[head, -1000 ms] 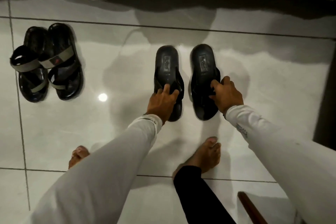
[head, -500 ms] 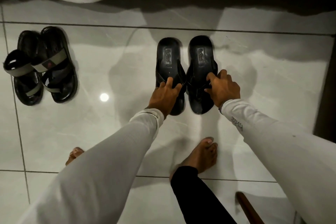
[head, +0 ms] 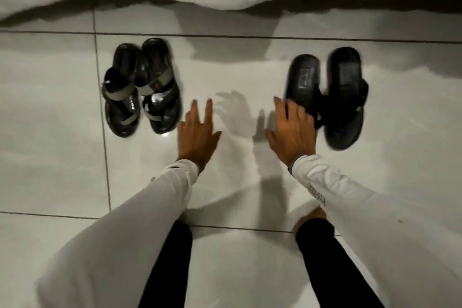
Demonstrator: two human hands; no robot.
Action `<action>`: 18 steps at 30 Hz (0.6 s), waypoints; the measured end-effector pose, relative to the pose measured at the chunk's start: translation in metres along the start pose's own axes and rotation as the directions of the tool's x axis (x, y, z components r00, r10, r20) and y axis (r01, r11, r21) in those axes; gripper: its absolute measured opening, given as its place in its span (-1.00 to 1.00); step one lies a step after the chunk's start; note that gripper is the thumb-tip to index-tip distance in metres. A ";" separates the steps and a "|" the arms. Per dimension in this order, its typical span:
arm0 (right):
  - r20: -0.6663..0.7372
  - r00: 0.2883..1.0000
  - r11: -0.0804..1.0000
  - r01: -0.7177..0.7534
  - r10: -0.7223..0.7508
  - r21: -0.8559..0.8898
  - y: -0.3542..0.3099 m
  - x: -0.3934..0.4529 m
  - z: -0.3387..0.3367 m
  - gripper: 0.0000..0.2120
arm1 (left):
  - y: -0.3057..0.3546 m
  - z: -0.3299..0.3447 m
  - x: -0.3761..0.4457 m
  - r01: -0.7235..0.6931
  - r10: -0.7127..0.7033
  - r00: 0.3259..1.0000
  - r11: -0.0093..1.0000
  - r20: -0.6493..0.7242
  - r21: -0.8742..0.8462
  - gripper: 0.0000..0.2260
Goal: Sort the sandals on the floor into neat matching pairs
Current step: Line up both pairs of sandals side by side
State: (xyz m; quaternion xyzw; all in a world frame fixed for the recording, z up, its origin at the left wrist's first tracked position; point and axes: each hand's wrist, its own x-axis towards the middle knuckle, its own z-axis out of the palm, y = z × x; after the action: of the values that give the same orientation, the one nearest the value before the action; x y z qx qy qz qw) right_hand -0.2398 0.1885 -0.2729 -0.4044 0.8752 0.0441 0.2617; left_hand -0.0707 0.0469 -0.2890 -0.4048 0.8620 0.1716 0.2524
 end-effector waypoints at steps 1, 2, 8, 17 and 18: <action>0.008 0.999 0.999 0.033 -0.034 0.024 -0.028 0.008 0.004 -0.30 | -0.033 -0.008 0.006 0.050 -0.050 0.998 0.999 -0.037 0.001 -0.25; 0.010 0.997 0.996 0.072 -0.072 0.058 -0.057 0.018 0.009 -0.30 | -0.066 -0.017 0.013 0.093 -0.092 0.991 0.996 -0.093 0.002 -0.28; -0.012 0.953 0.935 0.300 -0.303 0.189 -0.219 0.107 0.025 -0.13 | -0.231 -0.059 0.080 0.298 -0.300 0.954 0.944 0.011 -0.144 -0.13; 0.119 0.951 0.958 0.280 -0.287 0.068 -0.257 0.136 0.057 -0.47 | -0.254 -0.037 0.112 0.332 -0.255 0.939 0.848 0.231 -0.413 -0.25; 0.109 0.953 0.958 0.278 -0.284 0.067 -0.254 0.133 0.059 -0.49 | -0.250 -0.034 0.113 0.329 -0.261 0.942 0.847 0.213 -0.417 -0.27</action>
State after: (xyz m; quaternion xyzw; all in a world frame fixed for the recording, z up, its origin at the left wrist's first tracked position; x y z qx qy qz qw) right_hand -0.1009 -0.0557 -0.3551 -0.5149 0.7926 0.0076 0.3264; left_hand 0.0545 -0.1925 -0.3489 -0.5659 0.7053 0.3537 0.2392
